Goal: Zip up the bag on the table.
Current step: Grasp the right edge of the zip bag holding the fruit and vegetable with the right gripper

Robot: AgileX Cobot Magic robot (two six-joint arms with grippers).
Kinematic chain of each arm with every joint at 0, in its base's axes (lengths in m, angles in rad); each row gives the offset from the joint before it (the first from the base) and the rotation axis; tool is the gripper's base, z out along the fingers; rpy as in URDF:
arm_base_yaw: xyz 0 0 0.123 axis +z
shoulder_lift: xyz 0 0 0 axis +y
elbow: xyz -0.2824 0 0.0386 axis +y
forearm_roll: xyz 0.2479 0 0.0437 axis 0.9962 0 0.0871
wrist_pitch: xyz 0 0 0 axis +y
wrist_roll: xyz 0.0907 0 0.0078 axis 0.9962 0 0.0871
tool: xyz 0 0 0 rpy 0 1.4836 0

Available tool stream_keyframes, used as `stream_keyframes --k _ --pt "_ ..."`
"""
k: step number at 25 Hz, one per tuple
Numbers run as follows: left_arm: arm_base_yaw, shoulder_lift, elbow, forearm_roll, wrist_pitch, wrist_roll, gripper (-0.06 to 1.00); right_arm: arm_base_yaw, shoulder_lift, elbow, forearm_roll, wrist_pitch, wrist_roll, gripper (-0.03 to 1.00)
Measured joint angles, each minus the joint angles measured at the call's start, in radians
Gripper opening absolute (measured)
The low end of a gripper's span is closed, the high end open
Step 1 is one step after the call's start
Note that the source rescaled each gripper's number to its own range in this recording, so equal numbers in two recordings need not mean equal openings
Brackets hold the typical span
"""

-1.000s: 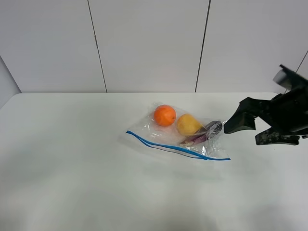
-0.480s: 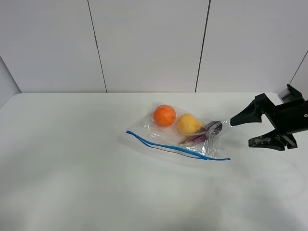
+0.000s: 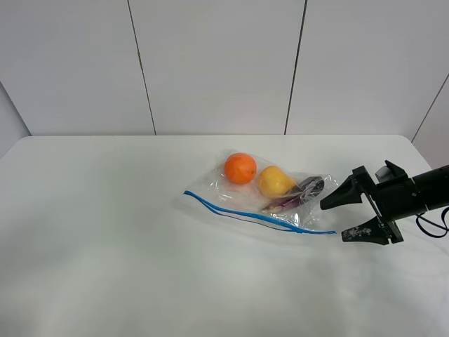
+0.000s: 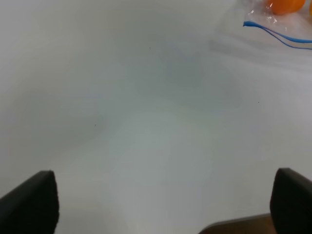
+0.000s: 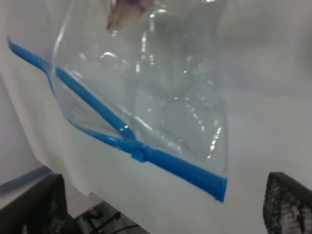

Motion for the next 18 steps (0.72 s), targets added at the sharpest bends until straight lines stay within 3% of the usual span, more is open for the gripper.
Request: stream_keyframes --k 8,18 --pt "0.0 0.0 0.0 0.0 0.0 0.0 1.0 0.0 0.102 -0.001 0.052 -0.005 -0.052 0.83" --pt "0.0 0.0 0.0 0.0 0.0 0.0 1.0 0.0 0.13 -0.001 0.071 -0.005 -0.07 0.46"
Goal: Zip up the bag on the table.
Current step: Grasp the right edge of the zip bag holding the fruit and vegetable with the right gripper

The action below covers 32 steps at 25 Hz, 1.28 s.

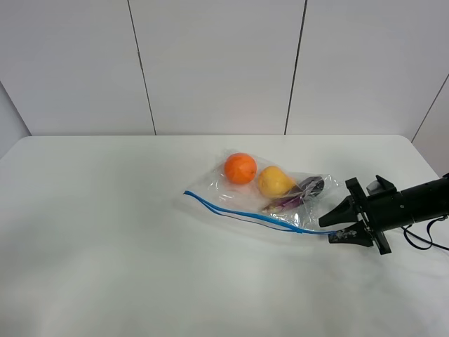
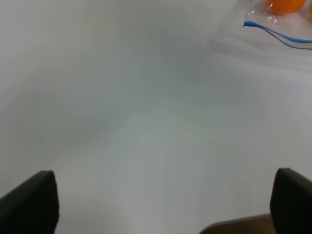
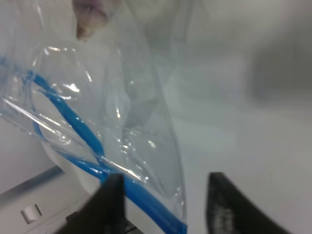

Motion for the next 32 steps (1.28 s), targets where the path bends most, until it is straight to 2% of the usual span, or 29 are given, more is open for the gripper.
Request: stream_keyframes --k 4,8,28,32 --pt "0.0 0.0 0.0 0.0 0.0 0.0 1.0 0.0 0.0 0.0 0.0 0.0 0.0 0.27" --pt "0.0 0.0 0.0 0.0 0.0 0.0 1.0 0.0 0.0 0.0 0.0 0.0 -0.001 0.21" --pt "0.0 0.0 0.0 0.0 0.0 0.0 1.0 0.0 0.0 0.0 -0.015 -0.002 -0.034 0.21" --pt "0.0 0.0 0.0 0.0 0.0 0.0 1.0 0.0 0.0 0.0 -0.015 -0.004 -0.034 0.29"
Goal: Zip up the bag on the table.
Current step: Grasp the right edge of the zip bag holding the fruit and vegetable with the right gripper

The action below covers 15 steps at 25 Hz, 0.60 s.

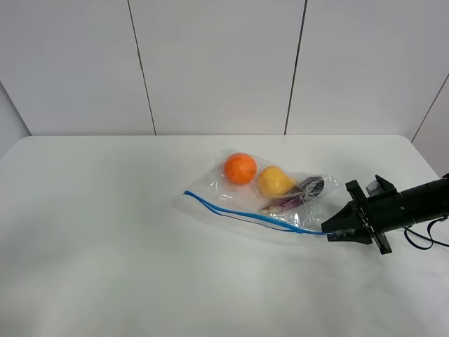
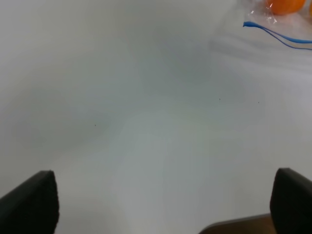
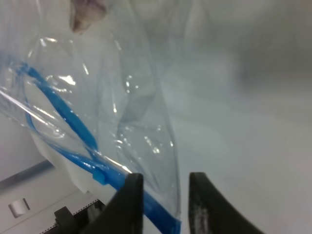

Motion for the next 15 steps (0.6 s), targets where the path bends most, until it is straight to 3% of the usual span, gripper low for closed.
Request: stream_keyframes --k 4,11,15 --pt "0.0 0.0 0.0 0.0 0.0 0.0 1.0 0.0 0.0 0.0 0.001 -0.002 0.0 0.35" --pt "0.0 0.0 0.0 0.0 0.0 0.0 1.0 0.004 0.001 -0.001 0.028 0.0 -0.023 0.36" --pt "0.0 0.0 0.0 0.0 0.0 0.0 1.0 0.053 0.001 -0.001 0.014 -0.004 -0.023 0.36"
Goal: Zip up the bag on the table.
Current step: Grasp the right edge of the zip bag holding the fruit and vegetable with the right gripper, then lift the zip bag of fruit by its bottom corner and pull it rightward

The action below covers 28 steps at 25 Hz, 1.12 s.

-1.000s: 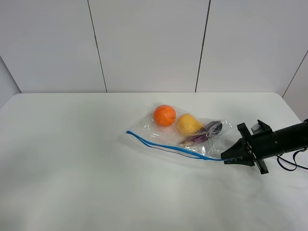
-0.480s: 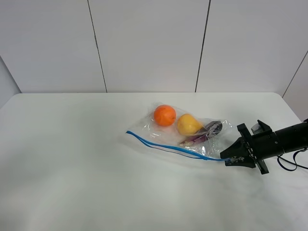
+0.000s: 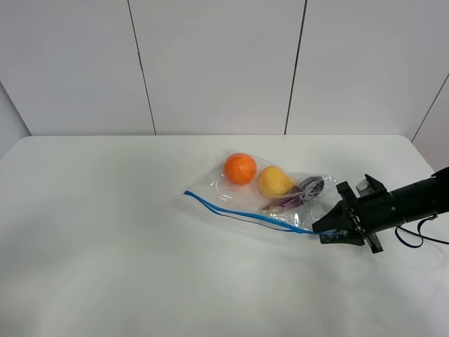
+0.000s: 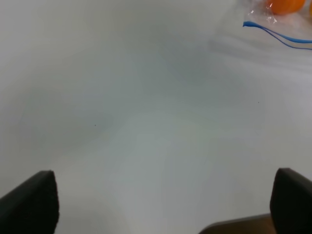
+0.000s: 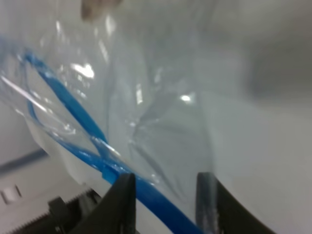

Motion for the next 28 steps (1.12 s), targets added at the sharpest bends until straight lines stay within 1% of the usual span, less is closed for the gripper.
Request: stream_keyframes --k 2,4,12,15,17,20,21,23,28 --pt "0.0 0.0 0.0 0.0 0.0 0.0 1.0 0.031 0.0 0.0 -0.006 -0.015 -0.001 0.36" --pt "0.0 0.0 0.0 0.0 0.0 0.0 1.0 0.042 0.0 0.0 -0.009 -0.04 -0.001 0.36" --pt "0.0 0.0 0.0 0.0 0.0 0.0 1.0 -0.015 0.0 -0.006 -0.011 -0.048 0.004 0.35" --pt "0.0 0.0 0.0 0.0 0.0 0.0 1.0 -0.015 0.0 -0.006 -0.011 -0.046 0.004 0.27" --pt "0.0 0.0 0.0 0.0 0.0 0.0 1.0 -0.015 0.0 -0.006 -0.011 -0.044 0.004 0.19" --pt "0.0 0.0 0.0 -0.001 0.0 0.0 1.0 -0.015 0.0 -0.006 -0.009 -0.044 0.004 0.04" --pt "0.0 0.0 0.0 -0.001 0.0 0.0 1.0 -0.015 0.0 -0.006 -0.008 -0.044 0.004 0.01" --pt "0.0 0.0 0.0 -0.001 0.0 0.0 1.0 -0.015 0.0 -0.006 -0.005 -0.037 0.004 0.0" --pt "0.0 0.0 0.0 -0.001 0.0 0.0 1.0 -0.015 0.0 -0.019 0.031 0.025 -0.004 0.0"
